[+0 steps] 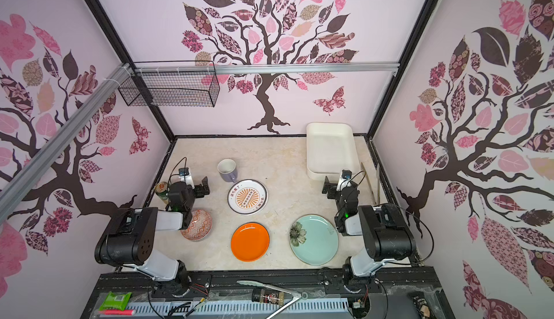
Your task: Place the mixed dishes into the plastic bin
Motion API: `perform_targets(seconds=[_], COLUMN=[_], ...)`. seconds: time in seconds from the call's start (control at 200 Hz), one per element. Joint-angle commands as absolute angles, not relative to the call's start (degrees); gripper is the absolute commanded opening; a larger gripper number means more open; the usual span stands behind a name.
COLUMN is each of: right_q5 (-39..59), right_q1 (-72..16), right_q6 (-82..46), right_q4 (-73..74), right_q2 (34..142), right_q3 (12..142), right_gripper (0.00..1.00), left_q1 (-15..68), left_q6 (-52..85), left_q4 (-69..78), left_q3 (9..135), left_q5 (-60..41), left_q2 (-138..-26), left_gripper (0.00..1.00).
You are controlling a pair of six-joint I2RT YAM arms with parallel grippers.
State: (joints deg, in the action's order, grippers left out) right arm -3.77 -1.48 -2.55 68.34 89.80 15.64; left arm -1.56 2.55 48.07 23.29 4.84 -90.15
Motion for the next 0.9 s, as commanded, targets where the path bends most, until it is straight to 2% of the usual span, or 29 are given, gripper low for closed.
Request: perform_targets(seconds=[0.0, 0.895], right_q5=[-3.57, -2.11], right_q1=[-1.6, -1.02], right_q6=[-2.2, -2.81], right_q4=[68.63, 69.35], right_q2=[90.26, 90.58], right_q3=[15.79, 15.77], right_gripper=[0.99, 1.0], left_q1=[-1.33, -2.72], left_q6=[1.94, 2.37], left_q4=[48.42, 51.87], left_q3=[22.59, 22.39], left_q5=[5.11, 2.88], left_q2=[-89.2, -90.9], left_gripper=[0.98, 0.98])
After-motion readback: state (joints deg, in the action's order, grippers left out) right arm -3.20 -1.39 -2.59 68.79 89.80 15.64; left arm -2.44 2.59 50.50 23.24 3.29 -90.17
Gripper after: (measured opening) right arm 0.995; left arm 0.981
